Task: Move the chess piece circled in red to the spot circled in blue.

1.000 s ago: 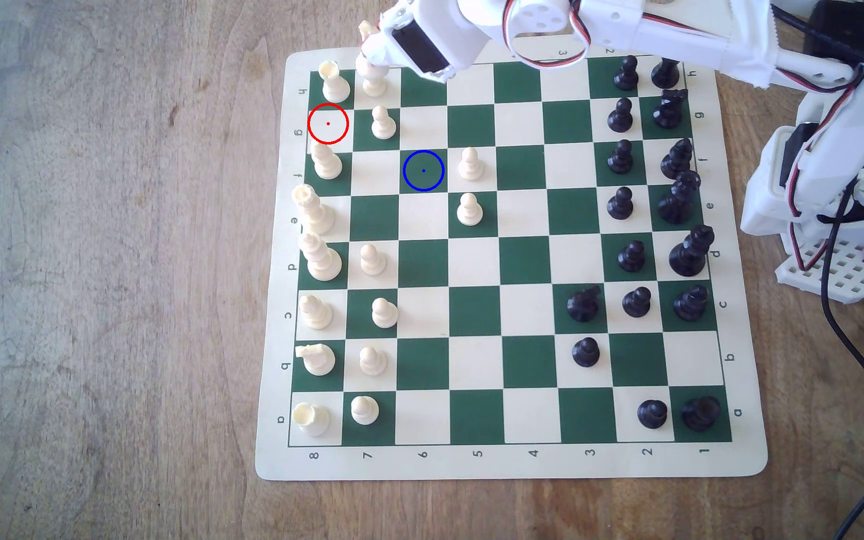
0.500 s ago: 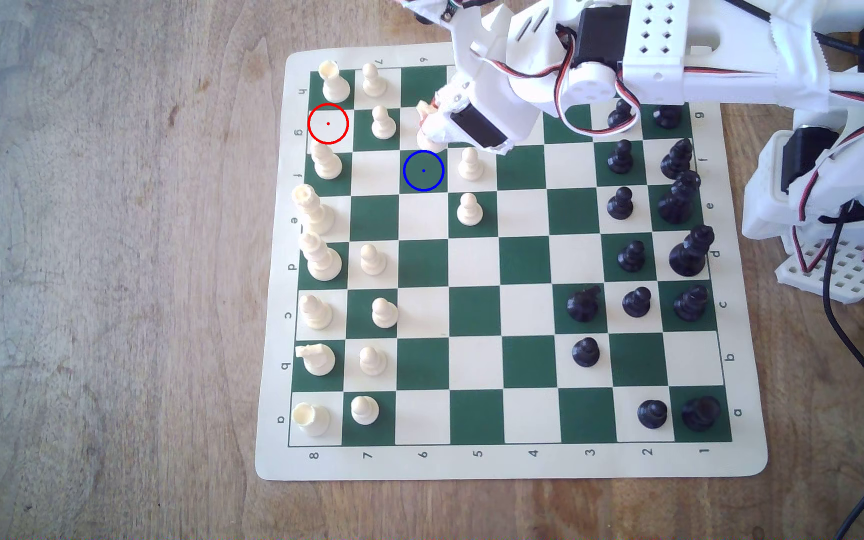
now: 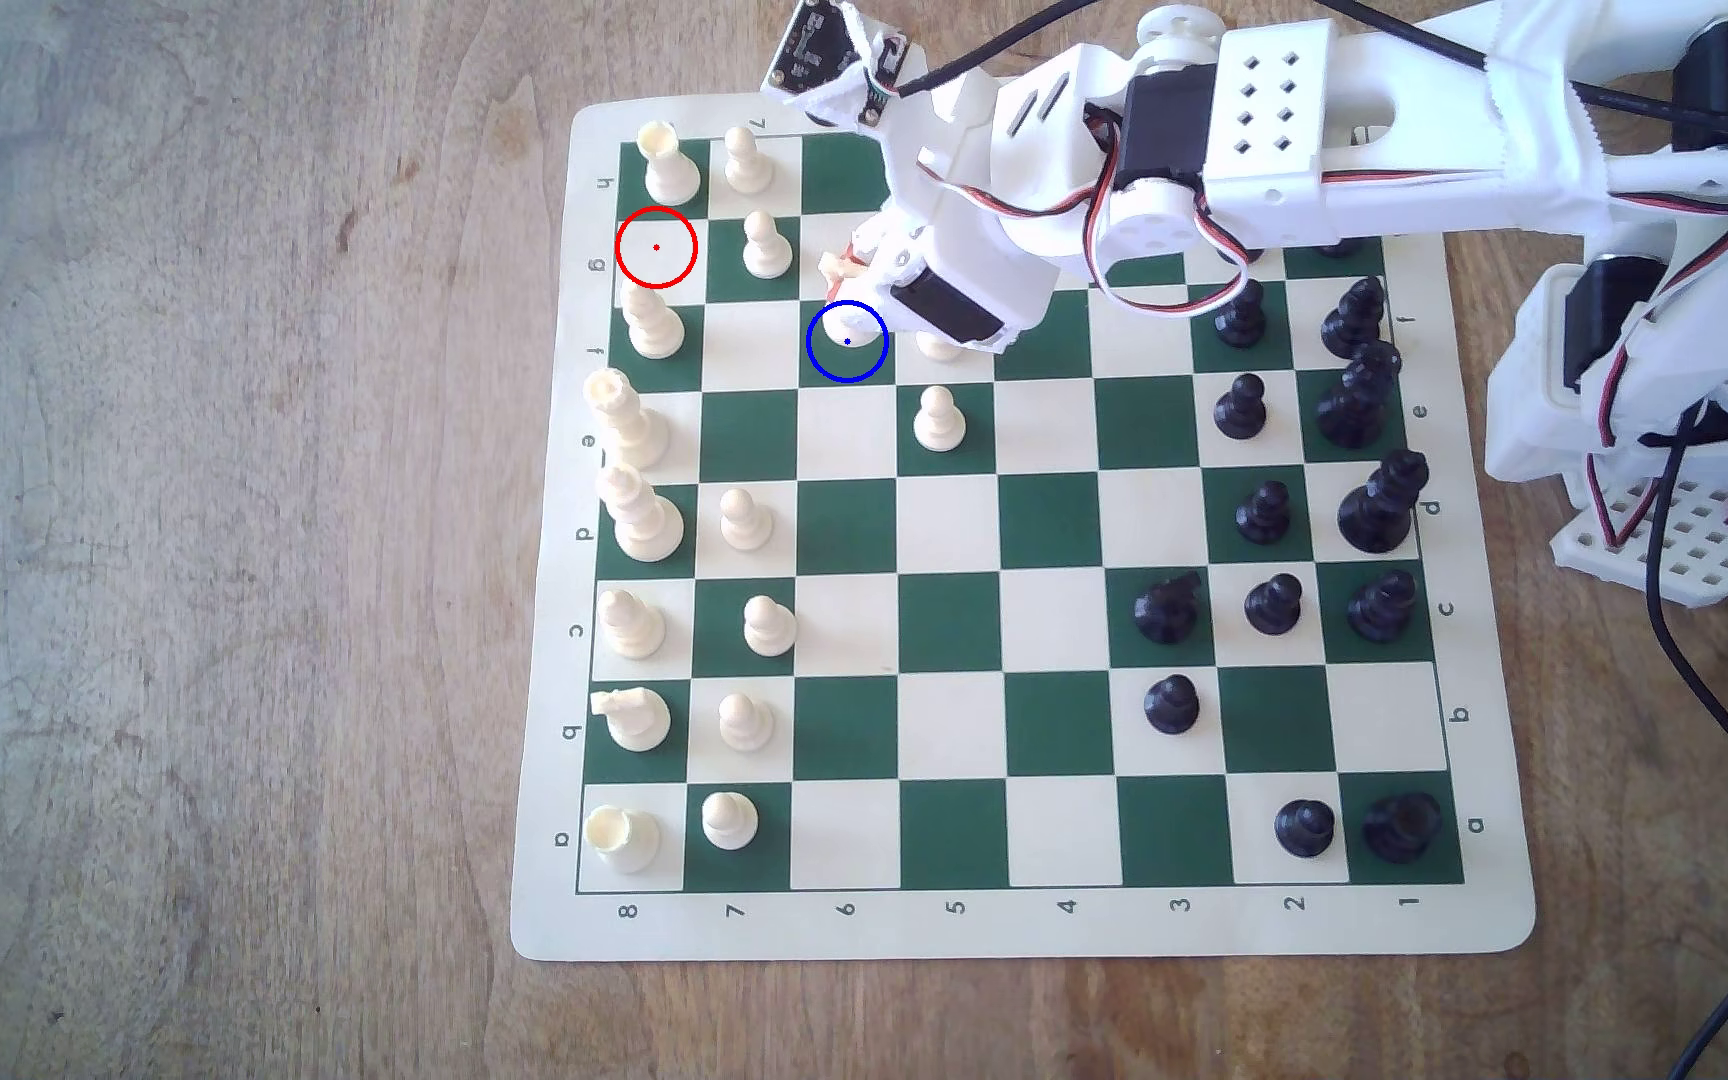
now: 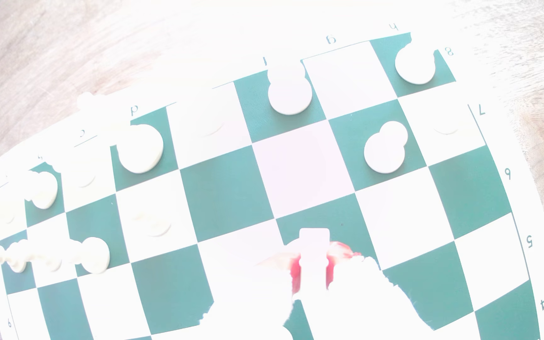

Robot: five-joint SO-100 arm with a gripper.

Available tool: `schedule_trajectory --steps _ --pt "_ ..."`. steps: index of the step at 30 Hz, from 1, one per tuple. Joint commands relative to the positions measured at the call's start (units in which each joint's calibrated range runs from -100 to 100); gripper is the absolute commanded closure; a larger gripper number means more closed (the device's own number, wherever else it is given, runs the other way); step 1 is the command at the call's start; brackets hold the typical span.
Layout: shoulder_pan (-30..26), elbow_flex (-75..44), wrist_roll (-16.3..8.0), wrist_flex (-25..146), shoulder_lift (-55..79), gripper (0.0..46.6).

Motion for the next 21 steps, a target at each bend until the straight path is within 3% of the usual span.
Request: schedule_trajectory --steps 1,21 --pt "-0.21 -1.66 1.42 -1.52 0.51 45.3" --pt "0.49 -5.47 2.15 -5.37 8.32 44.8"
